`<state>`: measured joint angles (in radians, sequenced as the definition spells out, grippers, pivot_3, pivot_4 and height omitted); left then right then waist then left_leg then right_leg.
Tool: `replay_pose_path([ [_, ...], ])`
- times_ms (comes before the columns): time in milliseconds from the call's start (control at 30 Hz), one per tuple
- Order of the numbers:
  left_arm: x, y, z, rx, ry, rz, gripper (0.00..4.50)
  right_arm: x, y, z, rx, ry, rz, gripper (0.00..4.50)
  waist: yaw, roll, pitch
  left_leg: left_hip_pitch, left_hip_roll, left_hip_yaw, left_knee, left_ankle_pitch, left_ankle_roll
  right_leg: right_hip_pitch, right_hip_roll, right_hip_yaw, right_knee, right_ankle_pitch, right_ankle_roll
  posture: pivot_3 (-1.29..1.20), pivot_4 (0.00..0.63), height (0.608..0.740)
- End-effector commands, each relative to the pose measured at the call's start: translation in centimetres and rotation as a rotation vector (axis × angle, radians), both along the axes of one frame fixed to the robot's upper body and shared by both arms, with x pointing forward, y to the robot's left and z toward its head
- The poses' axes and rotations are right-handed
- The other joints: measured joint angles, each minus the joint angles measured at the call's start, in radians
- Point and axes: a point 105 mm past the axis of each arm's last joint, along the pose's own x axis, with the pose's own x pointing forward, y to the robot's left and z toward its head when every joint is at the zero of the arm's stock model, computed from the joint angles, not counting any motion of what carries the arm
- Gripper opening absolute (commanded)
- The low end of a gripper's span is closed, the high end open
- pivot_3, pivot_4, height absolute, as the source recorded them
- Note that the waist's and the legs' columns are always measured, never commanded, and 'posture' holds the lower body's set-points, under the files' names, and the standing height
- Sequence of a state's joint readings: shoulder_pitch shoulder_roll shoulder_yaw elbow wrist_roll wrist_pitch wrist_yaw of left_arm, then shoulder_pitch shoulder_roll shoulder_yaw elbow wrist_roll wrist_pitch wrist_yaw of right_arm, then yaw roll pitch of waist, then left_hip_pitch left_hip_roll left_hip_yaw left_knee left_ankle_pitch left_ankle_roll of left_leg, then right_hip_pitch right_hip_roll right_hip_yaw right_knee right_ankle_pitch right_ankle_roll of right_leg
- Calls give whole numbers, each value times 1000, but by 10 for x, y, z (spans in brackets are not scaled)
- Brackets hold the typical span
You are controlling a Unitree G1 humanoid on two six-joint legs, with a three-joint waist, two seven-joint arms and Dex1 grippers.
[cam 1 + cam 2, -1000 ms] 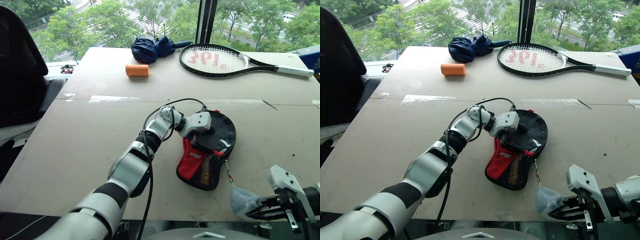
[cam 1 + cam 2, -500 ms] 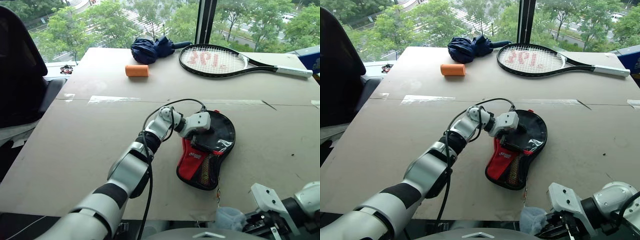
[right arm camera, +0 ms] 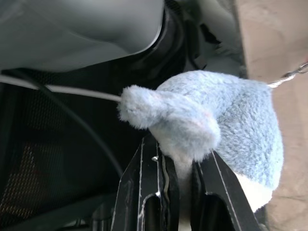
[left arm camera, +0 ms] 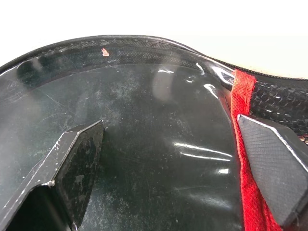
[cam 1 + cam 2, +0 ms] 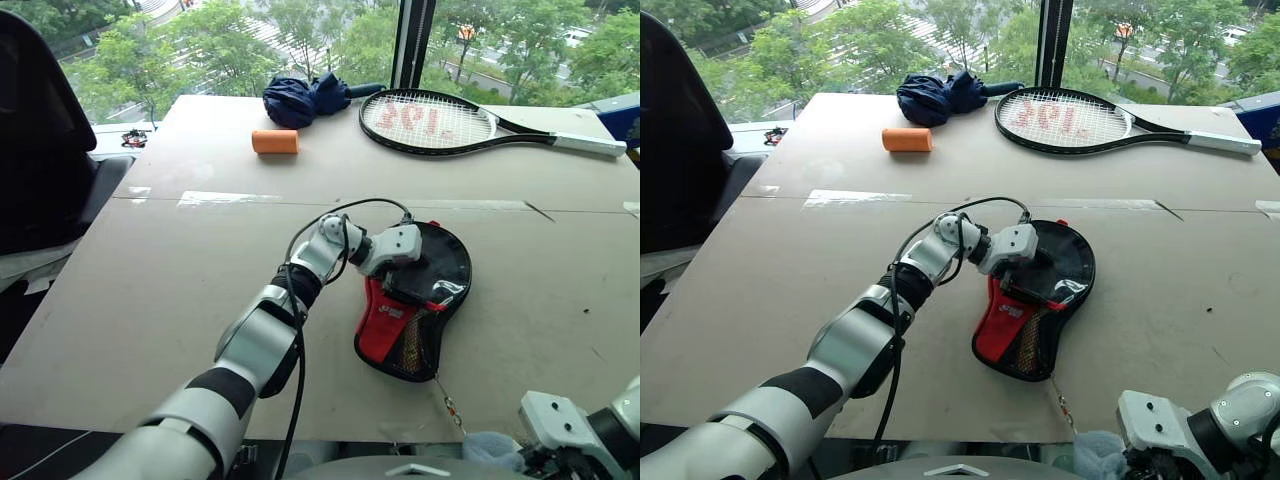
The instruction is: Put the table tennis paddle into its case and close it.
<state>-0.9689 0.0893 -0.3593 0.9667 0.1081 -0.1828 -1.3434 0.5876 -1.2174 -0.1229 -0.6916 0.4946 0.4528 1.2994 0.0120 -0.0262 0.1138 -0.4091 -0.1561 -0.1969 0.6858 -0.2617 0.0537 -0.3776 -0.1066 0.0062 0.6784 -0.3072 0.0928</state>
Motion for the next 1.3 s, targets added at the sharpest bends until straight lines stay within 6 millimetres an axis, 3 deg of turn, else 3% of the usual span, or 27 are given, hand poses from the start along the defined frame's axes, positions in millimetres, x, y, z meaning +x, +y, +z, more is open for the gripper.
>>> replay_pose_path([
  [33, -7, 22, -36, 143, 73, 20, 4500, 51, -22, 21, 27, -144, -188, 25, -4, 0, 0, 1, 0, 0, 0, 0, 0, 1, 0, 1, 1, 0, 0, 0, 150, 726],
  [67, -7, 22, -36, 144, 73, 20, 4500, 71, -31, 33, 44, -199, -260, 25, -4, 0, 0, 2, 0, 2, 0, 0, 0, 1, 0, 2, 1, 0, 0, 0, 150, 726],
  [167, -7, 22, -36, 144, 72, 19, 4500, 105, -47, 56, 80, -311, -375, 25, -3, 1, 0, 3, 0, 2, -1, 0, 0, 1, 0, 2, 1, 0, 0, 0, 150, 726],
  [433, -7, 21, -35, 137, 72, 23, 4500, 153, -51, 57, 160, -449, -585, 25, 0, 0, 0, 1, 0, 1, -2, 0, 0, 0, 0, 3, 0, 0, 0, 0, 150, 726],
  [533, -6, 21, -33, 117, 69, 33, 4500, 156, -54, 55, 159, -432, -591, 1071, 0, 2, 0, 2, 0, 1, -2, 0, 0, 0, 0, 3, 1, 0, 0, 0, 150, 726],
  [633, -3, 20, -24, 67, 67, 50, 4500, 156, -60, 58, 167, -417, -604, 2596, -1, 2, 0, 2, 0, 1, -2, 0, 0, 0, 0, 3, 1, 0, 0, 0, 150, 726],
  [767, 8, 24, 10, -101, 41, 109, 4500, 159, -81, 74, 183, -455, -656, 4360, -5, 5, 2, 1, 0, 2, -2, 0, 0, -1, 0, 4, 1, 0, 0, 0, 150, 726],
  [800, 9, 27, 17, -125, 28, 114, 4500, 162, -83, 77, 192, -470, -672, 4444, -8, 7, 3, 1, 0, 2, -2, 0, 0, -2, 0, 4, 1, 0, 0, 0, 150, 726],
  [933, 4, 62, 60, -296, -30, 205, 4500, 167, -110, 80, 207, -528, -736, 4444, -23, 12, 7, -3, 0, 2, -2, 0, 0, -5, 0, 4, 2, 0, 0, 0, 150, 726],
  [1033, -6, 95, 76, -345, -53, 320, 4500, 168, -128, 73, 189, -568, -751, 4444, -27, 13, 7, -6, 0, 2, -2, 0, 0, -9, 0, 5, 2, 0, 0, 0, 150, 726],
  [1133, -20, 138, 78, -337, -78, 476, 4500, 168, -132, 66, 238, -612, -713, 4444, -29, 16, 8, -5, 0, 3, -3, 0, 0, -10, 0, 7, 2, 0, 0, 0, 150, 726],
  [1300, -45, 191, 68, -340, -38, 712, 4500, 173, -136, 49, 287, -611, -698, 4444, -27, 22, 11, -3, 0, 5, -2, 0, 0, -10, 1, 9, 4, 0, 0, 0, 150, 726],
])
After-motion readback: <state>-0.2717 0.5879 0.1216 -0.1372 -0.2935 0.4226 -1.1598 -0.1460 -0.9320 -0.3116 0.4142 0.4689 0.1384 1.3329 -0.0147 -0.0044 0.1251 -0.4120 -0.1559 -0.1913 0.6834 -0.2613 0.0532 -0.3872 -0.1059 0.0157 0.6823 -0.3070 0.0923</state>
